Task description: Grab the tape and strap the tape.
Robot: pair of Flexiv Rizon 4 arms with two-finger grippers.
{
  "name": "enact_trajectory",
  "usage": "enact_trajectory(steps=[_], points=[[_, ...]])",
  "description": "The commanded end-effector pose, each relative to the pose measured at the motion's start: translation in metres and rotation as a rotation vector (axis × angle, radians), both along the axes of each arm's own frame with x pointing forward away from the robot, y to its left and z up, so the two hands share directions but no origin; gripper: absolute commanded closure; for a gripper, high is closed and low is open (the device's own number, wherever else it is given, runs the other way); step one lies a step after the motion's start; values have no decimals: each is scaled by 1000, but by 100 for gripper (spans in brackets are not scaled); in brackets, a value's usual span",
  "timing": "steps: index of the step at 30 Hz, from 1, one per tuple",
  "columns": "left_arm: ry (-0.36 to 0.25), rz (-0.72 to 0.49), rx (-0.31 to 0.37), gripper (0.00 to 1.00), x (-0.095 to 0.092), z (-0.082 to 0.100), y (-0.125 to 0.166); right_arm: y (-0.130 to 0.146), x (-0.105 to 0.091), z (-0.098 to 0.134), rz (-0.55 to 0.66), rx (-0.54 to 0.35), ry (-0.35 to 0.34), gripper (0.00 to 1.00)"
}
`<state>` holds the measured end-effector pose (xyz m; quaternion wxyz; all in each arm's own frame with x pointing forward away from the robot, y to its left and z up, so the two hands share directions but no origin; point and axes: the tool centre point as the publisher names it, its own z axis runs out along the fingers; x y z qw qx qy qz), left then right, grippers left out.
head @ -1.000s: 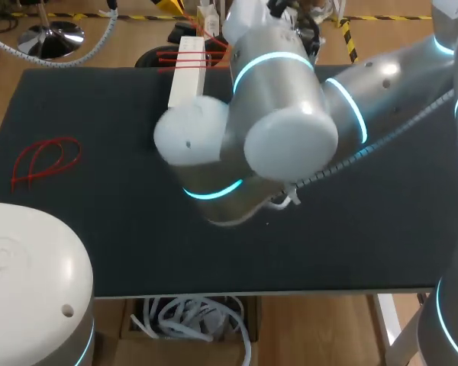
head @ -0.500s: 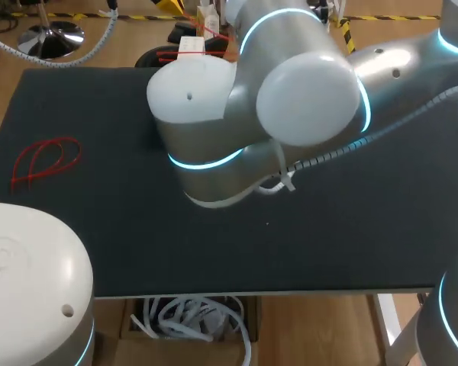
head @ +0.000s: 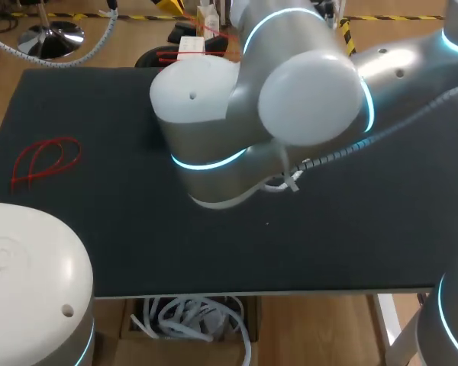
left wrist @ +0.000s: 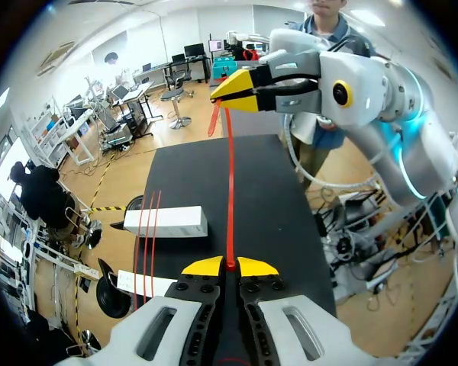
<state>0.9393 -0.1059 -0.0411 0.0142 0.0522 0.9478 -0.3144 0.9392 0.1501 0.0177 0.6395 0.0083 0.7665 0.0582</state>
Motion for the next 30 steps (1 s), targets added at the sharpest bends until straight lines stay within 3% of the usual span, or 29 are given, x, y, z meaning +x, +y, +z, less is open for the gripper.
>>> enact_trajectory(steps=[1,11,17,24,30], points=[[1,1,3,100,0,1,0,16,-2,2,-80,-143,-27,100],[1,1,3,100,0,1,0,27,-8,10,-109,-438,13,100],[1,1,3,100,0,1,0,33,-7,24,-53,-510,57,100],[1,1,3,100,0,1,0,37,-6,24,-26,-635,42,100],[1,1,3,100,0,1,0,41,-6,18,-26,-685,21,100]])
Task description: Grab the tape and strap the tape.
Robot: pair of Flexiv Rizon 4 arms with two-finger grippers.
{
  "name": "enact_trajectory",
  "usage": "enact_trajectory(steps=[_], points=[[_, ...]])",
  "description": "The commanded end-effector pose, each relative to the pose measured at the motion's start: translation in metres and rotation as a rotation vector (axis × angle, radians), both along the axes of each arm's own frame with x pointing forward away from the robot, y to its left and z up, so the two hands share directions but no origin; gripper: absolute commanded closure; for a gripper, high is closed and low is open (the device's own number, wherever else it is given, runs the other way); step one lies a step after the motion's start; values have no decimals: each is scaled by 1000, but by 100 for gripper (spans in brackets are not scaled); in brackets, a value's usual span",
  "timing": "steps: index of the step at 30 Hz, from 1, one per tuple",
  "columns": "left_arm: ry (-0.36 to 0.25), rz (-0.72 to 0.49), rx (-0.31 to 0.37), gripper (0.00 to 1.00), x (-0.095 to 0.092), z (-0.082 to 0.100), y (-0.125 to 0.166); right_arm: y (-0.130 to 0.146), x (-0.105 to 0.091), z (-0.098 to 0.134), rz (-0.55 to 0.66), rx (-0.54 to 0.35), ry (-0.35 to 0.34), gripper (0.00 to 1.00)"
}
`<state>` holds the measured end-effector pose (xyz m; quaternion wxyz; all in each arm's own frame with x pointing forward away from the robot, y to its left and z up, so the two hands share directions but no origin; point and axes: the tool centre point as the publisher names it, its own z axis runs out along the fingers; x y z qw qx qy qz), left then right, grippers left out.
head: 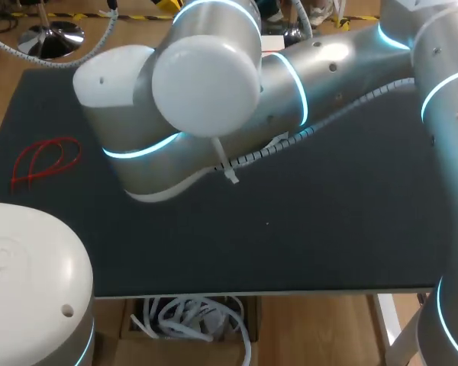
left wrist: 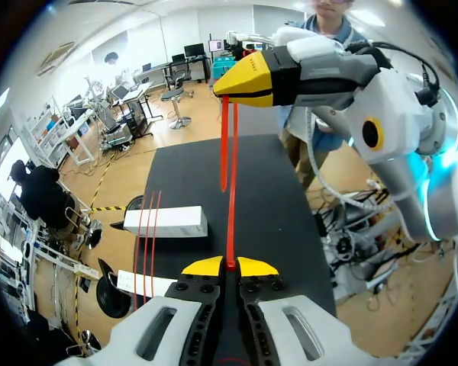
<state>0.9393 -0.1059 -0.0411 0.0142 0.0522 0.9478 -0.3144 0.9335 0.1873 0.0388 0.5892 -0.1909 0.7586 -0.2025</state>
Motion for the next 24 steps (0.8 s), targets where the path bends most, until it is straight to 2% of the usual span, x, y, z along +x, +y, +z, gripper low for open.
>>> enact_trajectory(steps=[1,10,24], points=[[1,1,3,100,0,1,0,5,-1,-5,8,-20,-23,100],[1,1,3,100,0,1,0,22,-7,-20,50,-88,-5,100],[1,1,3,100,0,1,0,36,1,-18,116,-189,5,100]])
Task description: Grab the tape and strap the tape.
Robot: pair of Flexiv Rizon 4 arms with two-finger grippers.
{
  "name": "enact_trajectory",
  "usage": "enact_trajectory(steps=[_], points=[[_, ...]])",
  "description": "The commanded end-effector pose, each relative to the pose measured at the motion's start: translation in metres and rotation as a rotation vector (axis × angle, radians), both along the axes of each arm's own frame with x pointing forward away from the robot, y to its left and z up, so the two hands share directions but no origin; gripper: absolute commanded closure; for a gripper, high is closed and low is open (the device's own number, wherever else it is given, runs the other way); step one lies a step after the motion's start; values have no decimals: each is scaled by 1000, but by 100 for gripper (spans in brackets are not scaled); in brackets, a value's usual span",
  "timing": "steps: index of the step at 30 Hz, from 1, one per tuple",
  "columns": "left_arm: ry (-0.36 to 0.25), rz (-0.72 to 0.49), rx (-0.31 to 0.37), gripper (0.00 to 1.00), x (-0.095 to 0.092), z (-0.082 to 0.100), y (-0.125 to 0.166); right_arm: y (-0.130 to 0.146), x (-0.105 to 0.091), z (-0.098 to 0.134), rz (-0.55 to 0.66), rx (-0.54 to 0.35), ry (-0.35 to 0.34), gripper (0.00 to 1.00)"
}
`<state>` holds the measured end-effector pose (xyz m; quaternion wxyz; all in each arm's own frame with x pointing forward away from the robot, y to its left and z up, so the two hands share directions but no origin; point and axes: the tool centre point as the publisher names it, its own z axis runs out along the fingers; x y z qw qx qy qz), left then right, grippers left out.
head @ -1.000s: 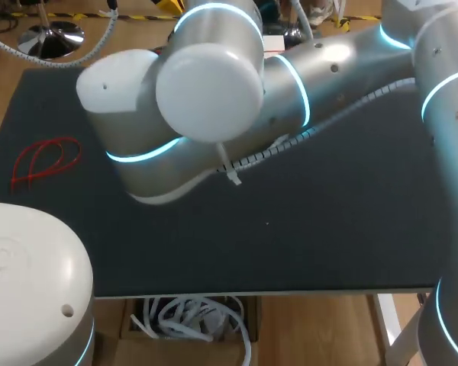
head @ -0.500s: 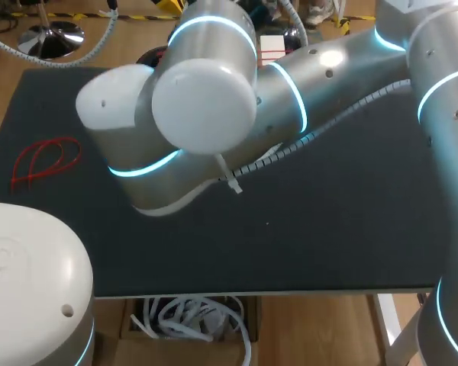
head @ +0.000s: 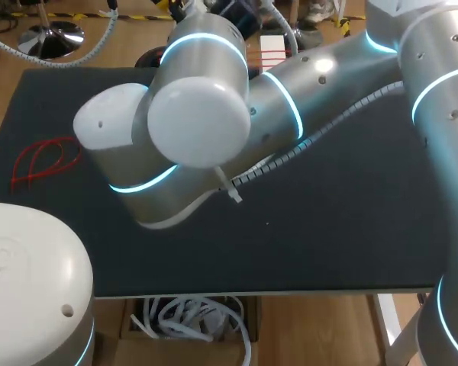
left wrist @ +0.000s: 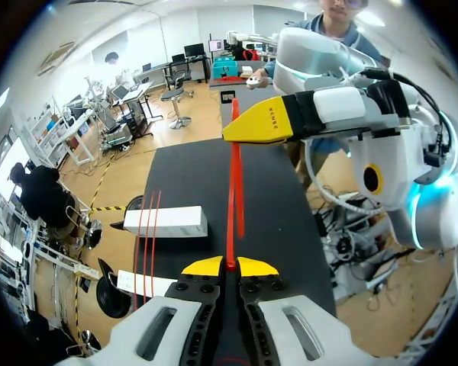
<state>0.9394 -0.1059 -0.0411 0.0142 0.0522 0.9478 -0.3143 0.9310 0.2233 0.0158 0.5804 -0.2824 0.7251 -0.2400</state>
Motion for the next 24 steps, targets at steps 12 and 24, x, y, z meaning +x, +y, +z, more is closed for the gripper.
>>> enact_trajectory(steps=[12,24], points=[[1,1,3,100,0,1,0,8,5,-1,78,0,-7,100],[1,1,3,100,0,1,0,6,6,5,106,7,-28,100]])
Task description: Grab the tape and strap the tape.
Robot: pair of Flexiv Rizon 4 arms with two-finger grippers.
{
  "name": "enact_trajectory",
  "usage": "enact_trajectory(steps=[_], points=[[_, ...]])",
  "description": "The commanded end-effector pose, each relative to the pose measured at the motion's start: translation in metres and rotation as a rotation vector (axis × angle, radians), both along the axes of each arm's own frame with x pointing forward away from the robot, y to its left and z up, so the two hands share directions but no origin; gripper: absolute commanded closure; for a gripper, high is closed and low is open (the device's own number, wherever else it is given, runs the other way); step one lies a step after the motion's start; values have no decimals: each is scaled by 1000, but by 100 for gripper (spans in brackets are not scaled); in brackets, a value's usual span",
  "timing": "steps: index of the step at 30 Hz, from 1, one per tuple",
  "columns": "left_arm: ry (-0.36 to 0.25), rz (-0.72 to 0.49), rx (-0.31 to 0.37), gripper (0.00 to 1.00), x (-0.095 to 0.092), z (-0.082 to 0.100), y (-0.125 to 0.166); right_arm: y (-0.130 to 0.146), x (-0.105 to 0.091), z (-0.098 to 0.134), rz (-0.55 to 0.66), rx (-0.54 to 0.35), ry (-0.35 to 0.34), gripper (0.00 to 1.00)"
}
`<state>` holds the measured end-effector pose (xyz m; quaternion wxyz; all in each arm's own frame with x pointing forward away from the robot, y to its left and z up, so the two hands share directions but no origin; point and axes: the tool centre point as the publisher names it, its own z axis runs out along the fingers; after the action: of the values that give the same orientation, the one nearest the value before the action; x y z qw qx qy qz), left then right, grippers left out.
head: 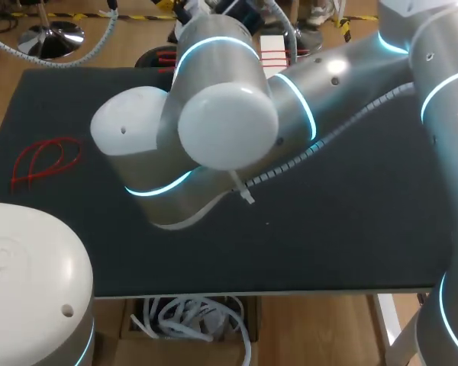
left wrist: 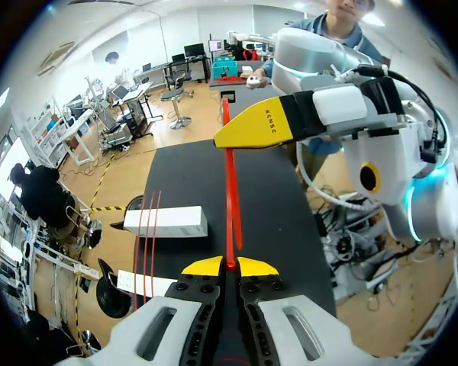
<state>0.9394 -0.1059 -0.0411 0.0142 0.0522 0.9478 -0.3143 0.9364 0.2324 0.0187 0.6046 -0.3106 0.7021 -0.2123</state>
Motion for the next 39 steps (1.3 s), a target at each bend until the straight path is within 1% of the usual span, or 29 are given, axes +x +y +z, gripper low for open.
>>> enact_trajectory(steps=[1,30,32,36,39], points=[[1,1,3,100,0,1,0,-4,0,2,8,-3,4,100],[1,1,3,100,0,1,0,-3,0,1,6,-3,3,100],[1,1,3,100,0,1,0,-2,-1,2,5,20,-14,100],[1,1,3,100,0,1,0,-3,-3,3,2,68,0,100],[1,1,3,100,0,1,0,-4,-6,2,5,78,11,100]])
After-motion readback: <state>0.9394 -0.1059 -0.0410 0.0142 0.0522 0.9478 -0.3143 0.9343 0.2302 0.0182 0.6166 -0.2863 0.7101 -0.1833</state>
